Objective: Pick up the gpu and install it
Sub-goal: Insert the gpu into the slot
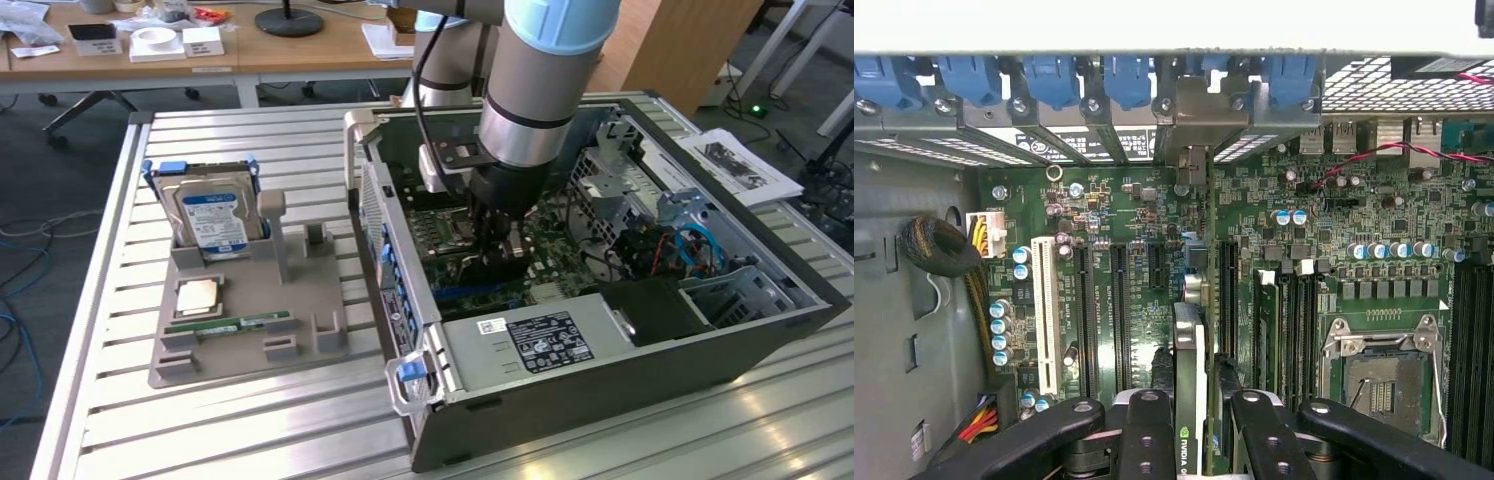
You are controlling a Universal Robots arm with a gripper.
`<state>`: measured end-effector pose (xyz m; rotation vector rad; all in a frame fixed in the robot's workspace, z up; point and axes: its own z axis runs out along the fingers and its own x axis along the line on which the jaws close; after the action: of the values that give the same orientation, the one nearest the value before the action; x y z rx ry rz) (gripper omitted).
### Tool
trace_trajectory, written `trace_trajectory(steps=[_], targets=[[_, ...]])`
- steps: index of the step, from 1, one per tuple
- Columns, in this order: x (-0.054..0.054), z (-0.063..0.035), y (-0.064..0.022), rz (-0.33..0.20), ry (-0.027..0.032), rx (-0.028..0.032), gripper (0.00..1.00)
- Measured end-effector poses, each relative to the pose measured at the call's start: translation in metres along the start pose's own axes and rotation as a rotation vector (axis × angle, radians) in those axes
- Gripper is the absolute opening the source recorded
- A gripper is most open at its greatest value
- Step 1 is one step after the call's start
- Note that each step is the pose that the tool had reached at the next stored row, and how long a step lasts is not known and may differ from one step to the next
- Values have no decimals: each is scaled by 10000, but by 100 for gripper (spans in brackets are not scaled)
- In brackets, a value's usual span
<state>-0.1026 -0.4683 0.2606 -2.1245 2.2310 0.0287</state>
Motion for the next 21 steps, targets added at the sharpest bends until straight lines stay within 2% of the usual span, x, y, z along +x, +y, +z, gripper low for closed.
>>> trace_trajectory(steps=[5, 8, 13, 16, 18, 21], targets=[[0, 0, 0, 0, 2, 1, 27], [-1, 1, 0, -1, 36, 2, 27], [-1, 1, 0, 1, 42, 1, 27], [-1, 6, 0, 6, 38, 2, 27], [-2, 7, 1, 9, 5, 2, 27], [-1, 7, 0, -2, 2, 1, 27]])
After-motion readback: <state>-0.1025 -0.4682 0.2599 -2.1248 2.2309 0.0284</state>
